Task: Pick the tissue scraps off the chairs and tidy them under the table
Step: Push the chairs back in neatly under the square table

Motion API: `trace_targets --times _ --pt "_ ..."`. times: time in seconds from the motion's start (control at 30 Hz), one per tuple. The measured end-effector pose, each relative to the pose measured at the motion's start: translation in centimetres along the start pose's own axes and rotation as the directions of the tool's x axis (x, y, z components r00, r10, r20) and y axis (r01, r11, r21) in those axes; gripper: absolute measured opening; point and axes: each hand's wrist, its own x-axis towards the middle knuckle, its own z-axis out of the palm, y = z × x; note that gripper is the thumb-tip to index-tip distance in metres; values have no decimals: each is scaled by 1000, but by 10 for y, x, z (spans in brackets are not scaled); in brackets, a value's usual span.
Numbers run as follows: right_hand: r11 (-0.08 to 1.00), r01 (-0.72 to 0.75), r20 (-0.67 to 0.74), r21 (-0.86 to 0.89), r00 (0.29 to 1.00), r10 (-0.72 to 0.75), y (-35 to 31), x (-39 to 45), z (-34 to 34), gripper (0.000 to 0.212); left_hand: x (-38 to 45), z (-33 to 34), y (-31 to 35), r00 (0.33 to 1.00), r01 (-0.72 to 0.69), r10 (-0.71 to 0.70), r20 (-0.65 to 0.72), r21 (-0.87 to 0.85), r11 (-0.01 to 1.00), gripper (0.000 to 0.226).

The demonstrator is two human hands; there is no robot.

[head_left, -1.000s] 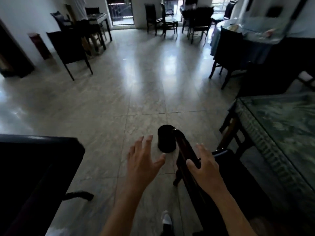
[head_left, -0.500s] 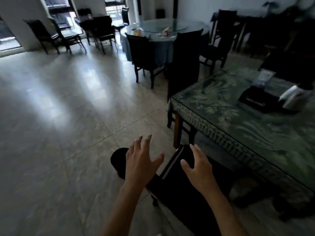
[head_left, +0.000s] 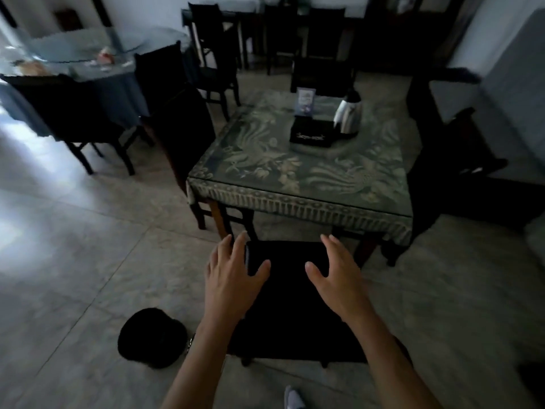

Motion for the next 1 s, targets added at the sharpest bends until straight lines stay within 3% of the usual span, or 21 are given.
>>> trace_targets --times 0.23,0.4,0.5,0.57,0.67,0.77,0.83,0.87,0.93,1.0 --pt "981 -189 -58 -36 981 186 43 -32 -2 67 -15 11 -47 1000 -8 8 28 15 1000 71" --pt "875 -442 -136 -199 896 422 92 -66 2 64 -51 24 -97 974 216 -221 54 81 973 72" --pt "798 -586 -216 -142 805 553 112 -84 6 64 -72 33 -116 893 449 -441 92 -86 890 75" --pt "757 -653 -241 24 731 638 122 -94 13 68 -84 40 -121 778 618 -606 164 -374 692 74" --pt "612 -704 -218 361 575 789 132 -107 28 79 -96 43 -116 615 667 -709 345 -706 236 65" --pt "392 -585 -170 710 399 901 128 -111 44 79 -103 46 -106 533 572 -730 427 -818 -61 57" --pt "160 -454 -50 877 244 969 124 -104 46 78 -108 51 -92 495 516 -712 498 -828 -220 49" --pt "52 -394 29 918 199 980 124 -101 46 76 -113 55 -82 487 508 -682 545 -812 -286 47" --pt "-145 -321 218 936 206 954 125 -99 50 64 -123 67 -62 496 548 -605 623 -765 -338 45" --pt "-329 -306 419 893 302 856 117 -100 58 48 -125 75 -45 504 607 -546 670 -724 -328 44"
